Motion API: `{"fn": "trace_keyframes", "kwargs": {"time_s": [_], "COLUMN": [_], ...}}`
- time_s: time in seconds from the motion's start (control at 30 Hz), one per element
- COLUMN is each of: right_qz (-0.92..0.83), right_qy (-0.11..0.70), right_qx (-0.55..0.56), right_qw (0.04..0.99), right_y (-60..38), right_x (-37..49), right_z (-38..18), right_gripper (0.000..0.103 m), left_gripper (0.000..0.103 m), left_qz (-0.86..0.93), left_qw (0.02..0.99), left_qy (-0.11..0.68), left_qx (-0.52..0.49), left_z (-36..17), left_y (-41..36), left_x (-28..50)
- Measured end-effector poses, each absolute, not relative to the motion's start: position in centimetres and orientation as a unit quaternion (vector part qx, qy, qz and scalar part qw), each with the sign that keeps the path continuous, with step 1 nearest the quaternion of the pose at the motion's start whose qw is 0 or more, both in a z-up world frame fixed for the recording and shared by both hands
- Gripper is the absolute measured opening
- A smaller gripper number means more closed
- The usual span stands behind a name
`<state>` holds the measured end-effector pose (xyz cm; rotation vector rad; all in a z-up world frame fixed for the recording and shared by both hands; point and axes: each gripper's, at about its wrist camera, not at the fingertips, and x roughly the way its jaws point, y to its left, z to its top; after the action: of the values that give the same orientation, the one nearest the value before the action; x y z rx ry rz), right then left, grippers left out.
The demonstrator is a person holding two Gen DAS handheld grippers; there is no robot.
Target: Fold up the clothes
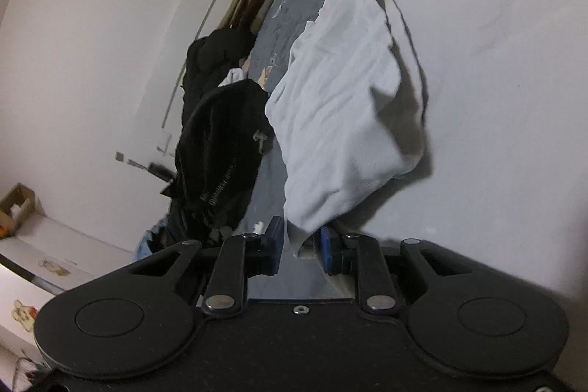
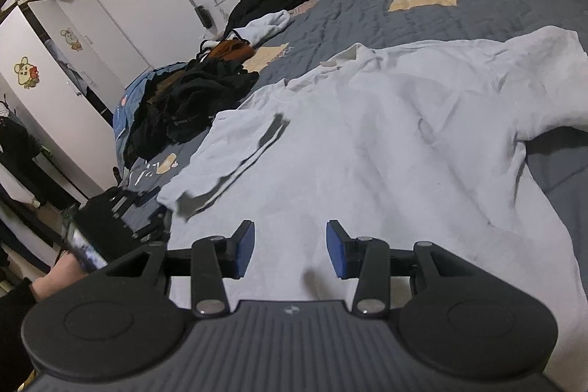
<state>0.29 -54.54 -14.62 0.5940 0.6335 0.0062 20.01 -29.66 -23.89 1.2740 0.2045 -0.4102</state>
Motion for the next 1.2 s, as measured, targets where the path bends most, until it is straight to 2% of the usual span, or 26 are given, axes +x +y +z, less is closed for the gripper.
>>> {"fn": "trace_keyframes", "kwargs": {"time_s": [0.03, 0.1, 0.17, 0.23, 0.27, 0.33, 0.47, 0.53, 0.67, 0.83, 0.93, 1.03, 1.07, 1.13, 1.17, 1.2], "right_qz": [0.002, 0.004, 0.006, 0.009, 0.011, 0.015, 0.017, 0.009, 0.004, -0.011, -0.029, -0.034, -0.033, -0.035, -0.039, -0.043], "right_qy": [0.307, 0.305, 0.304, 0.305, 0.305, 0.306, 0.310, 0.311, 0.340, 0.392, 0.402, 0.404, 0.402, 0.400, 0.398, 0.396], "right_qx": [0.288, 0.287, 0.285, 0.282, 0.280, 0.280, 0.306, 0.303, 0.261, 0.231, 0.236, 0.234, 0.232, 0.233, 0.238, 0.242], "right_qw": [0.907, 0.908, 0.909, 0.910, 0.910, 0.910, 0.900, 0.901, 0.904, 0.890, 0.884, 0.884, 0.885, 0.886, 0.885, 0.885], "right_y": [-54.6, -54.5, -54.3, -54.1, -54.1, -54.1, -55.1, -55.5, -54.7, -53.5, -52.8, -52.0, -51.7, -51.3, -51.3, -51.3], "right_x": [0.3, 0.3, 0.3, 0.3, 0.3, 0.5, 1.3, 3.3, 11.8, 22.0, 25.1, 27.0, 27.5, 28.2, 28.5, 28.8], "right_z": [-14.6, -14.4, -14.4, -14.3, -14.3, -14.3, -14.0, -13.6, -14.0, -16.0, -17.4, -18.3, -18.5, -18.7, -18.6, -18.6], "right_gripper": [0.042, 0.042, 0.042, 0.042, 0.042, 0.042, 0.042, 0.042, 0.046, 0.047, 0.047, 0.047, 0.046, 0.024, 0.006, 0.005], "left_gripper": [0.026, 0.037, 0.038, 0.032, 0.016, 0.014, 0.019, 0.026, 0.034, 0.035, 0.031, 0.019, 0.013, 0.011, 0.010, 0.008], "left_qz": [-0.192, -0.196, -0.195, -0.197, -0.198, -0.200, -0.200, -0.202, -0.208, -0.226, -0.239, -0.255, -0.260, -0.267, -0.271, -0.276], "left_qw": [0.776, 0.769, 0.763, 0.768, 0.771, 0.778, 0.790, 0.783, 0.787, 0.798, 0.806, 0.806, 0.806, 0.807, 0.807, 0.806], "left_qy": [0.083, 0.063, 0.054, 0.065, 0.072, 0.084, 0.103, 0.097, 0.087, 0.081, 0.085, 0.091, 0.095, 0.099, 0.103, 0.105], "left_qx": [0.595, 0.605, 0.613, 0.606, 0.601, 0.590, 0.571, 0.580, 0.575, 0.553, 0.535, 0.526, 0.523, 0.517, 0.514, 0.513], "left_z": [-23.8, -23.8, -24.1, -24.2, -24.2, -24.2, -24.3, -24.5, -24.3, -24.1, -23.9, -24.1, -24.2, -24.2, -24.0, -23.8], "left_y": [-29.9, -30.4, -31.0, -31.4, -31.6, -31.9, -32.4, -32.5, -32.5, -31.9, -31.5, -31.6, -31.6, -31.6, -31.5, -31.5], "left_x": [19.6, 19.1, 19.3, 19.0, 18.9, 18.5, 17.8, 17.6, 16.7, 16.2, 16.4, 16.3, 16.4, 16.3, 16.2, 16.0]}}
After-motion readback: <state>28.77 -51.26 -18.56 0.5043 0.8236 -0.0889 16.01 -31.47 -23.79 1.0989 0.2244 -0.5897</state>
